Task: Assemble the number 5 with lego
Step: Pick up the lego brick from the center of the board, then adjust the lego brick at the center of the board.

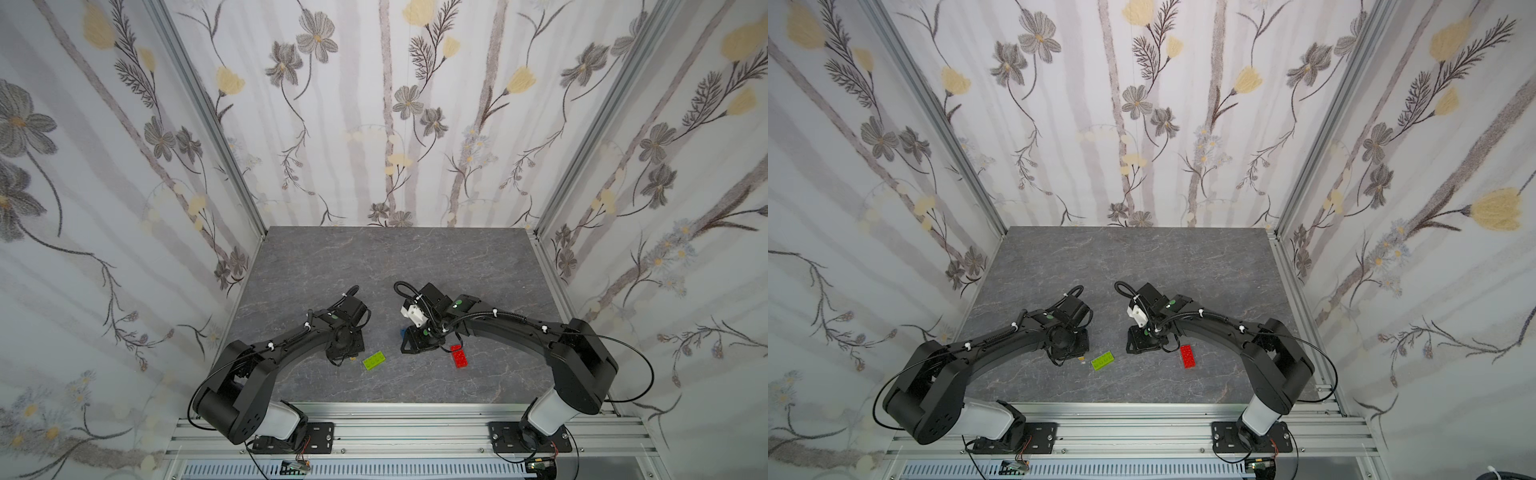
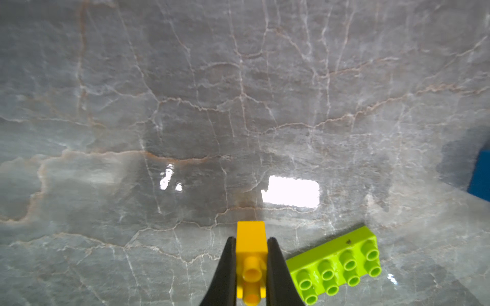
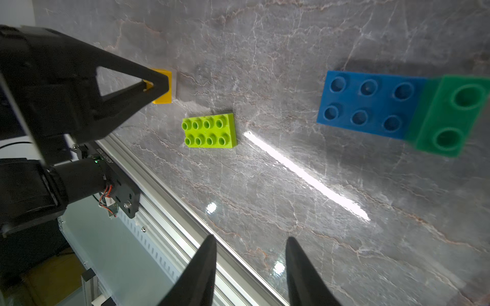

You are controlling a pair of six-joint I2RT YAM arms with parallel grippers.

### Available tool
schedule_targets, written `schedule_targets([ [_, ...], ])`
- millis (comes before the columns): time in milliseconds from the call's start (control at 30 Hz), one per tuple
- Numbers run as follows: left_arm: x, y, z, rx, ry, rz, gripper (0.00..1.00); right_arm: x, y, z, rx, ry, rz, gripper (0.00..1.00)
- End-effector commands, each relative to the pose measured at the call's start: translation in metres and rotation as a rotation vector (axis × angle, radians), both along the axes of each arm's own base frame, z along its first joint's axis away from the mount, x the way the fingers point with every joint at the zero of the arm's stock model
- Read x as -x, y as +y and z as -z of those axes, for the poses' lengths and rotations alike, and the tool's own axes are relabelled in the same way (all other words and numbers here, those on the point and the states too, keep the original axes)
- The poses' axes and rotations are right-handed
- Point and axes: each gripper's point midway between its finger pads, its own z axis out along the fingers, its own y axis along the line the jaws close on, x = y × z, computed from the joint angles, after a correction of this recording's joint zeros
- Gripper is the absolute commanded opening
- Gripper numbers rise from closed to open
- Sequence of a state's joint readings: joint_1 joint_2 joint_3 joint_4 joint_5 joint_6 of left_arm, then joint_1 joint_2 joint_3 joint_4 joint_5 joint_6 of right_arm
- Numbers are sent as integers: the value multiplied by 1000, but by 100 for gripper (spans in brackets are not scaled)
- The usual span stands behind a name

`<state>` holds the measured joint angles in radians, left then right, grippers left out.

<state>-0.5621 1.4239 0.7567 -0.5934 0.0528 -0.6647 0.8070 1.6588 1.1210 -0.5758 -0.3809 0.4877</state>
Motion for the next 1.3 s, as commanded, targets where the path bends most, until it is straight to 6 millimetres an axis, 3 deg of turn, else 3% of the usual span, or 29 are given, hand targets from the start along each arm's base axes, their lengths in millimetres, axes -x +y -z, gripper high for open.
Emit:
schedule_targets([
  [0, 5, 6, -7, -19, 2, -9, 4, 9, 15, 2, -30, 15, -66, 41],
  [267, 15, 14, -13, -16, 2, -9, 4, 24, 47, 22, -50, 45, -157, 21],
  [367, 17, 18, -14, -7, -1, -29, 4, 26, 61, 27, -76, 70, -186, 20],
  [400, 18, 19, -15, -3, -1, -37, 3, 38, 71, 29, -89, 83, -224, 20],
  [467, 19, 22, -16, 3, -3, -48, 3, 42, 79, 35, -99, 101, -245, 20],
  [600, 19, 28, -21, 12, -15, -68, 3, 44, 92, 44, -114, 122, -256, 20],
  [867, 21, 31, -23, 23, -19, -84, 2, 28, 105, 59, -109, 113, -228, 20],
  [1133, 23, 30, -21, 38, -15, -93, 2, -16, 98, 64, -115, 88, -136, 20],
  [1267, 23, 29, -21, 44, -11, -93, 2, -25, 101, 64, -130, 94, -125, 20],
])
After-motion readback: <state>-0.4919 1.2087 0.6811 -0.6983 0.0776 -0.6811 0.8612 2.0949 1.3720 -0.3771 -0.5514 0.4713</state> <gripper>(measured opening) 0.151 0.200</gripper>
